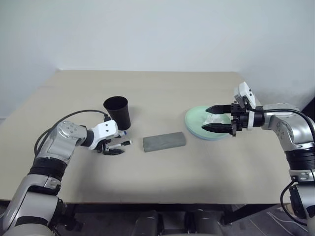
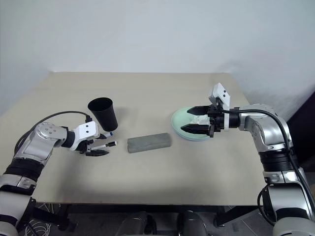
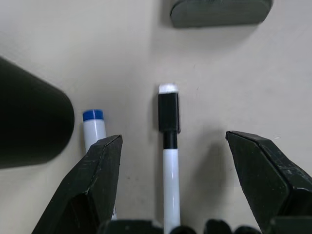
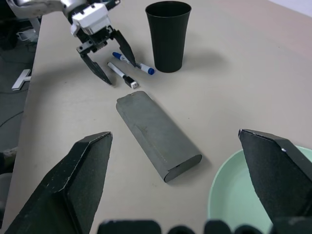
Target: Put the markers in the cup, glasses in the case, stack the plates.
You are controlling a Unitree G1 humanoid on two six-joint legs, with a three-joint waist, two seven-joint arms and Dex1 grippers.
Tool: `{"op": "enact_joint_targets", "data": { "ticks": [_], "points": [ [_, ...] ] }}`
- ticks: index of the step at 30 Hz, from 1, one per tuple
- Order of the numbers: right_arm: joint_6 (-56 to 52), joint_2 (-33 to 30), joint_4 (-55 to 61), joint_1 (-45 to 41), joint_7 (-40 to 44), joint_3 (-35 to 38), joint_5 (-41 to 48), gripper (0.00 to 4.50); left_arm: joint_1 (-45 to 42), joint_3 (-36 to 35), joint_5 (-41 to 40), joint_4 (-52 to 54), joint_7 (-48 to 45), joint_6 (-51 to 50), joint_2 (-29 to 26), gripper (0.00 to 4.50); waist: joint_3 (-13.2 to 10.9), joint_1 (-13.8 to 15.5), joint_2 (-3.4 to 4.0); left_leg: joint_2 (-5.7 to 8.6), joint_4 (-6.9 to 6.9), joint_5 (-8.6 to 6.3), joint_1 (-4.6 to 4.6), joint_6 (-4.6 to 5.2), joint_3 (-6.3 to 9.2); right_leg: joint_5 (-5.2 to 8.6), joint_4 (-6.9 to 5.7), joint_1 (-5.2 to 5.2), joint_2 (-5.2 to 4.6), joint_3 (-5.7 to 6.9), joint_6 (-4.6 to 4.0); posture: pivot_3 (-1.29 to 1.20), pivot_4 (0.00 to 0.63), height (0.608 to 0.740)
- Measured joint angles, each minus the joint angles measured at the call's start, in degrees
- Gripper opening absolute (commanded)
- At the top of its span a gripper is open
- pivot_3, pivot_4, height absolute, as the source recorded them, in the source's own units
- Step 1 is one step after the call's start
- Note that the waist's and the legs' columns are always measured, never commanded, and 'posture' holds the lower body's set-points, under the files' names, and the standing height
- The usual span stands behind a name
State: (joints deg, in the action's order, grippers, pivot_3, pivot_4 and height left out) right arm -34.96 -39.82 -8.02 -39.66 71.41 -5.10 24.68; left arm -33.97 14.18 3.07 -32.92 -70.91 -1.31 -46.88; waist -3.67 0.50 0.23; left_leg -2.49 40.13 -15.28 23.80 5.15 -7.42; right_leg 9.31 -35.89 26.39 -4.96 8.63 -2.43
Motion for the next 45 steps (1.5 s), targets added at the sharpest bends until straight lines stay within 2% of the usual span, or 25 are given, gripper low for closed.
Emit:
{"op": "enact_joint_targets", "data": {
  "ticks": [4,7,16,25,29,32,35,39,42,45],
  "points": [
    [-0.1,0.0,0.1,0.0,0.0,0.0,0.0,4.5,-1.0,0.1,0.7,-3.1,0.1,3.3,0.6,3.67,0.0,0.0,0.03,-0.01,0.0,0.01,-0.07,0.0,0.0,0.0,0.0,-0.03,-0.03,0.01,0.0,0.0,0.0,0.732],
    [-0.1,0.0,0.1,0.0,-0.1,0.0,0.0,4.5,-1.9,0.3,1.1,-5.1,-0.4,4.6,1.2,3.13,0.0,0.0,0.06,-0.03,0.01,0.01,-0.09,0.0,0.0,0.0,0.0,-0.04,-0.03,0.03,0.0,0.0,0.0,0.732],
    [-0.1,0.0,0.1,0.0,-0.1,0.0,0.0,4.5,-3.6,1.1,2.1,-8.3,-2.2,5.7,2.4,0.15,0.1,0.0,0.13,-0.07,0.02,0.02,-0.12,-0.02,0.0,0.0,0.0,-0.06,-0.03,0.05,0.0,0.0,0.0,0.732],
    [-0.2,0.0,0.1,0.0,-0.2,0.0,0.0,4.5,-4.1,0.3,1.0,-7.8,-4.6,3.5,3.1,0.11,0.1,0.0,0.14,-0.07,0.02,0.02,-0.05,-0.01,0.0,0.0,0.01,-0.01,-0.04,0.03,0.0,0.0,0.0,0.732],
    [-0.2,0.0,0.2,0.0,-0.1,0.0,0.0,4.5,-4.3,-2.8,-8.8,3.6,-12.0,-10.5,3.9,0.11,0.1,0.0,0.05,-0.05,0.06,-0.01,0.21,0.04,0.0,0.0,0.06,0.07,-0.03,0.0,0.0,0.0,0.0,0.732],
    [-0.2,0.0,0.2,0.0,-0.1,0.0,0.0,4.5,-7.2,-6.7,-16.4,11.4,-13.1,-22.7,4.7,0.11,0.1,0.0,0.03,-0.01,0.08,-0.01,0.28,0.03,0.03,-0.01,0.02,0.06,0.03,-0.02,0.01,0.0,0.0,0.732],
    [-0.2,0.0,0.2,0.0,-0.2,0.0,0.0,4.5,-13.0,-10.9,-21.8,16.1,-9.6,-30.0,6.8,0.11,0.0,0.0,0.03,0.05,0.08,0.0,0.25,0.02,0.05,-0.06,-0.02,0.02,0.07,0.02,0.11,0.0,0.0,0.732],
    [-0.2,0.1,0.2,0.0,-0.2,0.0,0.0,4.5,-18.9,-14.5,-23.4,15.8,-2.1,-32.3,9.8,0.11,0.0,-0.3,0.04,0.07,0.07,0.0,0.05,0.04,0.01,-0.1,-0.04,-0.15,0.09,0.03,0.18,0.0,0.0,0.732],
    [-0.2,0.2,0.2,0.0,-0.2,0.0,0.0,4.5,-21.4,-16.0,-22.4,10.7,4.3,-28.5,11.7,0.11,0.0,-0.5,0.04,0.05,0.06,0.02,-0.08,0.03,-0.02,-0.11,-0.09,-0.22,0.1,0.01,0.18,0.0,0.0,0.732],
    [-0.3,0.2,0.3,0.0,-0.2,0.0,0.0,4.5,-24.0,-17.7,-19.8,0.9,12.6,-24.8,12.9,0.11,0.0,-0.6,0.03,0.05,0.07,0.09,-0.13,-0.01,-0.02,-0.11,-0.19,-0.23,0.1,0.0,0.18,0.0,0.0,0.732]
  ]
}}
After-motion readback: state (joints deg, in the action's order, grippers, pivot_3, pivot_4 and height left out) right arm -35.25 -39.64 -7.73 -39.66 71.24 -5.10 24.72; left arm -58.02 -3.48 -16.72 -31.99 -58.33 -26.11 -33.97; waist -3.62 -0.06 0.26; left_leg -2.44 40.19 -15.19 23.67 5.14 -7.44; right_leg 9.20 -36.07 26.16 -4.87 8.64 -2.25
